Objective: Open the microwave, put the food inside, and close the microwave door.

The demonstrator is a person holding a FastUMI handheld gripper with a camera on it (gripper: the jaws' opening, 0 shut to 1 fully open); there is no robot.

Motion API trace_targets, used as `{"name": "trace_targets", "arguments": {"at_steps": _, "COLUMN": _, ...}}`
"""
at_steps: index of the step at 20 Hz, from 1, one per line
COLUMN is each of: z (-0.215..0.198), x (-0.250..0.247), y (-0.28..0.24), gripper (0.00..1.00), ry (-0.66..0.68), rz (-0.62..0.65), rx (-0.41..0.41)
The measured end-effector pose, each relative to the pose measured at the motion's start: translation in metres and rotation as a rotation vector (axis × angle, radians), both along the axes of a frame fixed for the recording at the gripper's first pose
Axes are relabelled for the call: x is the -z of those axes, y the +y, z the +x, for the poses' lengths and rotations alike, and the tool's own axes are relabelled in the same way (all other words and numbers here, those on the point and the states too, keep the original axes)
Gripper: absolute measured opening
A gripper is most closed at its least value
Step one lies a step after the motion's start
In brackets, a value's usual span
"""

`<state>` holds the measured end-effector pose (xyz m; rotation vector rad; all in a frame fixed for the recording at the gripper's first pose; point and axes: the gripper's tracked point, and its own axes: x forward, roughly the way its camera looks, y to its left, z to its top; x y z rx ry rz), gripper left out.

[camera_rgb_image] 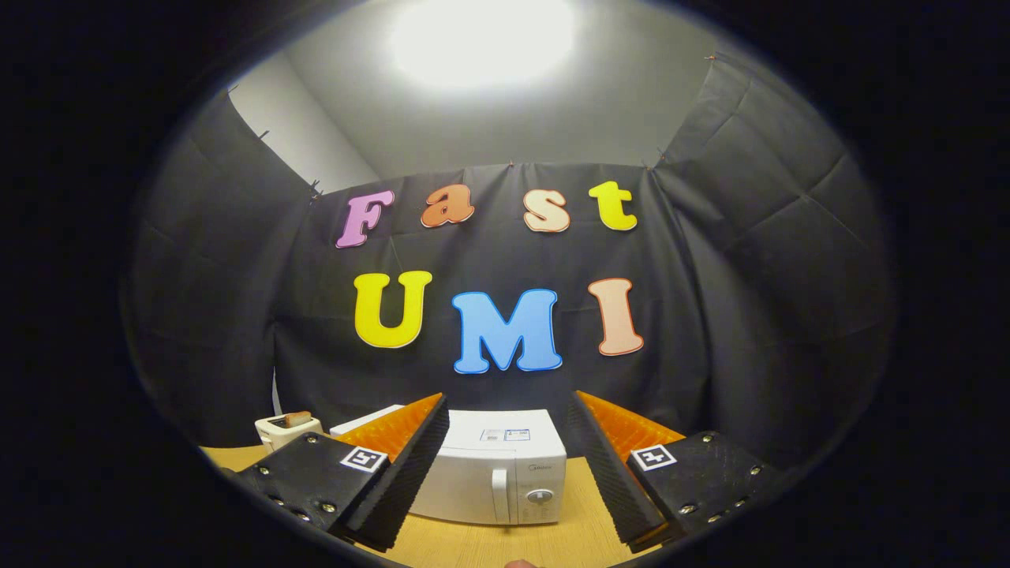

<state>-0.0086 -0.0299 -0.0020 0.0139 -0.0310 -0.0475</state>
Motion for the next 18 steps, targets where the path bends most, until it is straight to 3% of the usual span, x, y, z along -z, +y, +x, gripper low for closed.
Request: {"name": "trace_targets", "arguments": {"at_steps": 18, "z": 0.111, "x": 0.148, "y": 0.008, "gripper": 0.97, "ry": 0.269, "rz": -0.027, "rx": -0.066}}
